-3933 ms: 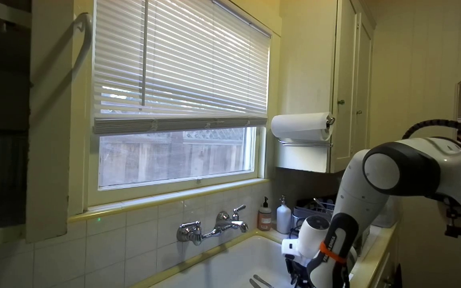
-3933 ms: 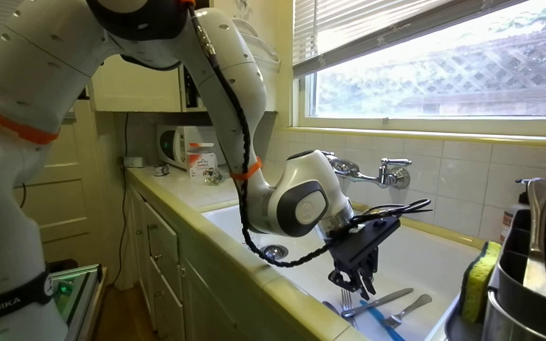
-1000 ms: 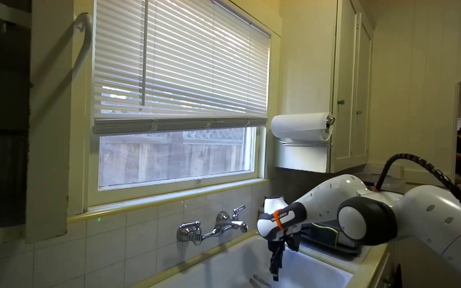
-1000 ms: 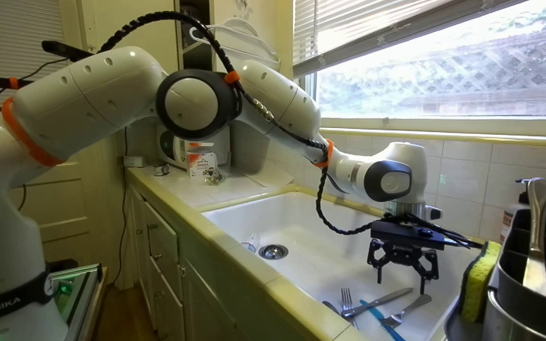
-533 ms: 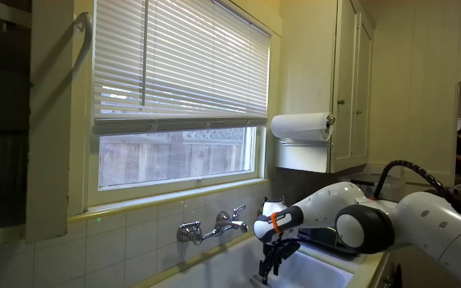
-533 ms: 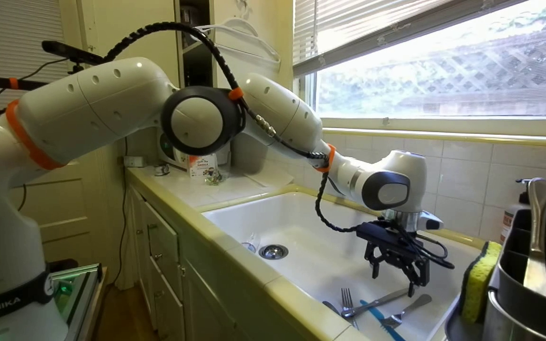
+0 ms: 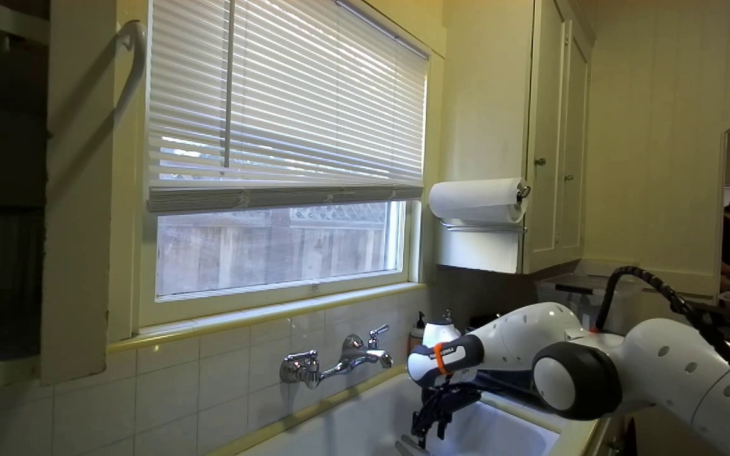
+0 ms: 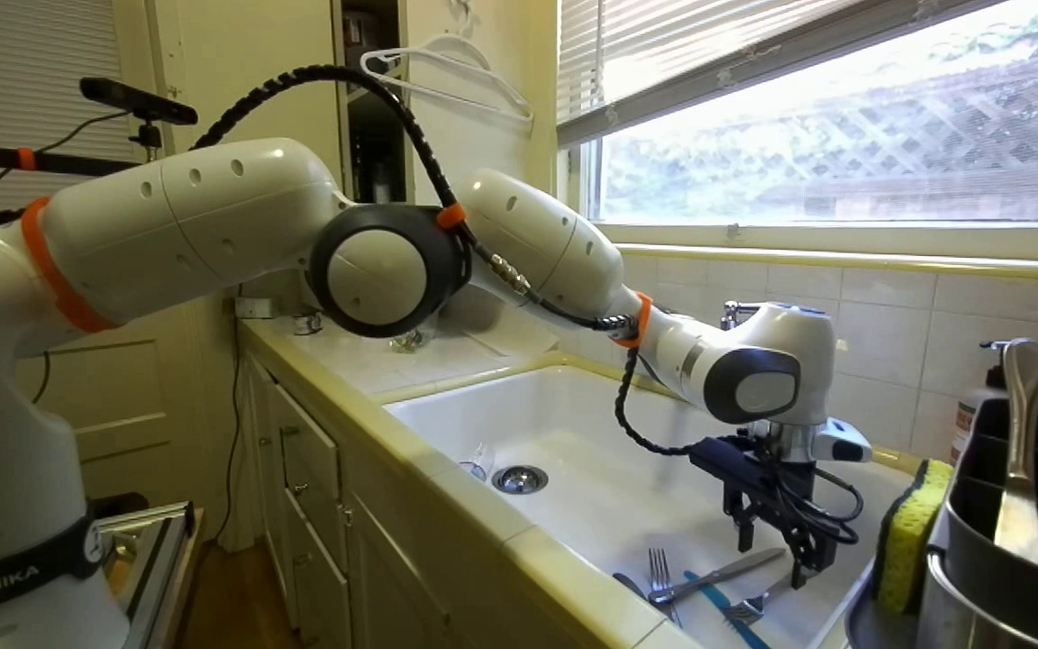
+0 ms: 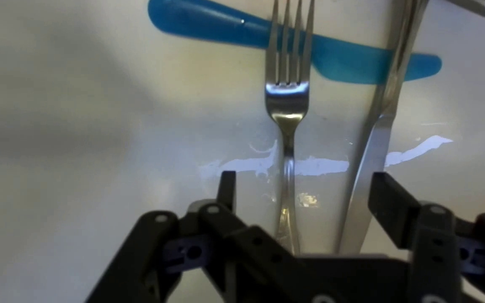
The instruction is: Put the silver fork from the sink on the dishrack.
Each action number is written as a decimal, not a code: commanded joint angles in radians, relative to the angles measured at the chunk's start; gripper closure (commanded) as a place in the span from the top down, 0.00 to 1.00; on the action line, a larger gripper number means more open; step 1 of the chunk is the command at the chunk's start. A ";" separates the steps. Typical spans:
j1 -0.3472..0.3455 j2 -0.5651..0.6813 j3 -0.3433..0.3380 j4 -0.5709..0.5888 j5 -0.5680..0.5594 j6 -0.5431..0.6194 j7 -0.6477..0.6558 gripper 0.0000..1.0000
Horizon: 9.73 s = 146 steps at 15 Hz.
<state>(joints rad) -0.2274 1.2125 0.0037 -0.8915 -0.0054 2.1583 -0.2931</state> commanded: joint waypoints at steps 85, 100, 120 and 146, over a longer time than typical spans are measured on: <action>1.207 -0.238 -1.274 -1.325 1.532 1.493 0.222 0.02; 0.937 -0.158 -1.117 -1.041 1.768 1.781 -0.216 0.02; 0.425 -0.411 -0.570 -0.889 0.933 1.897 -0.087 0.02; 0.208 -0.230 -0.248 -0.526 1.055 2.099 -0.444 0.02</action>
<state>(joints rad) -0.0036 0.9056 -0.2827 -1.5265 1.0149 4.2109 -0.6937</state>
